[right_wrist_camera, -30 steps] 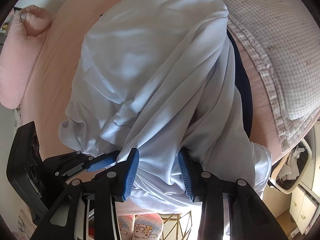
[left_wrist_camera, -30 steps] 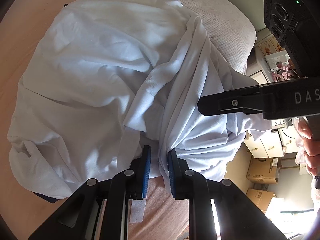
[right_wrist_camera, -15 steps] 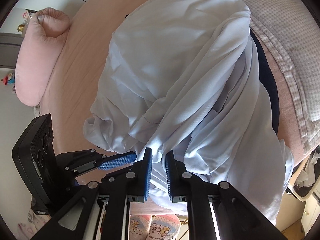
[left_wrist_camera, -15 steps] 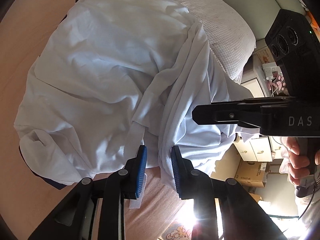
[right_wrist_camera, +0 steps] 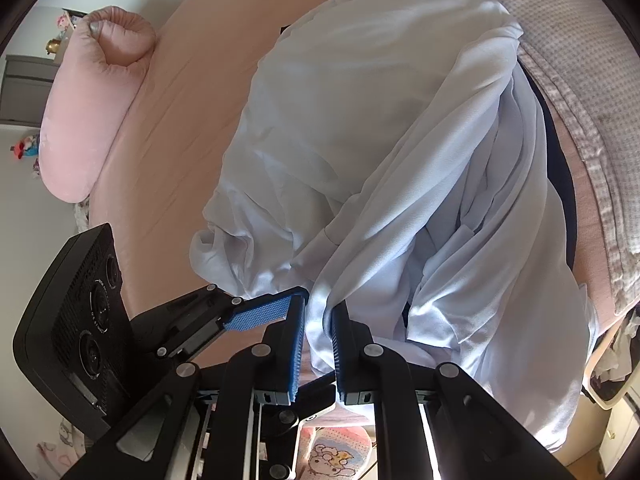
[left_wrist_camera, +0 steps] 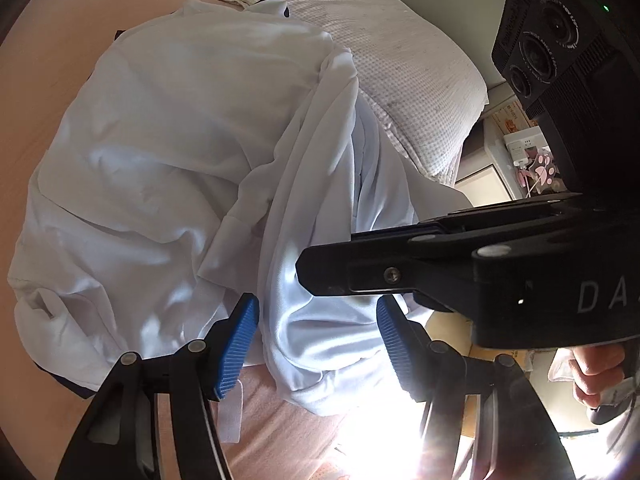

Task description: Fold clothes

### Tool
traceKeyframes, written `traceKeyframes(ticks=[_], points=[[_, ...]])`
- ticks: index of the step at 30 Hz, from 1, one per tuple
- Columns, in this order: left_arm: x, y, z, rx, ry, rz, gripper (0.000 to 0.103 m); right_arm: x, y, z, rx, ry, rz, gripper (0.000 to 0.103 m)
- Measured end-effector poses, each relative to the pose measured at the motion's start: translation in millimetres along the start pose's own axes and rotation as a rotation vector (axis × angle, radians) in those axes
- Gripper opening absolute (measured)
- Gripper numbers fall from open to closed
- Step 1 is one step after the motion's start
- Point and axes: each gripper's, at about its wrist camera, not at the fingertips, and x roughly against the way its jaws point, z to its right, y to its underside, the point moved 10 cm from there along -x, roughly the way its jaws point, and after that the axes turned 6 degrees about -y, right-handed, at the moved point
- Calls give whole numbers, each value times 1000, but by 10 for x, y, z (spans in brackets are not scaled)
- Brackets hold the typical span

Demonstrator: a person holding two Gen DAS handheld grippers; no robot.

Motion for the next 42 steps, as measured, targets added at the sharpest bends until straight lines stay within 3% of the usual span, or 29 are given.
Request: traceKeyframes(ticks=[3,10,12,13,14,17,22,23,25,27,37,42], points=[[-57,-83,232,7,24,25,59,98,56,58,-9,-12,-3,11],[-147,-159,191,29,-17,72,59,241,44,90,-28,-39,3,11],[-233,-156,119,55,-33,62,50,224,35,93,-31,-38,7,11],[-270,-149,86,67,-34,55,36,222,34,109,-34,-36,8,11],[-298,-140,59,77,-31,43,28,216,37,128,-41,-36,6,11],[-307,-141,20,84,-25,36,19,198,59,178,-54,-38,-6,11],[-259,-131,52,8,-75,42,17,236,43,296,-66,17,6,13],[-239,-120,53,-9,-89,45,17,239,39,317,-69,26,10,14],[-230,-107,63,-34,-105,49,16,226,33,338,-81,24,15,42],[-224,-105,61,-37,-107,49,16,213,26,359,-94,21,20,58],[-203,-108,-118,26,-72,37,16,164,-83,371,-138,37,47,59],[-204,-102,-200,51,-45,28,17,277,-140,254,-164,-7,65,59]])
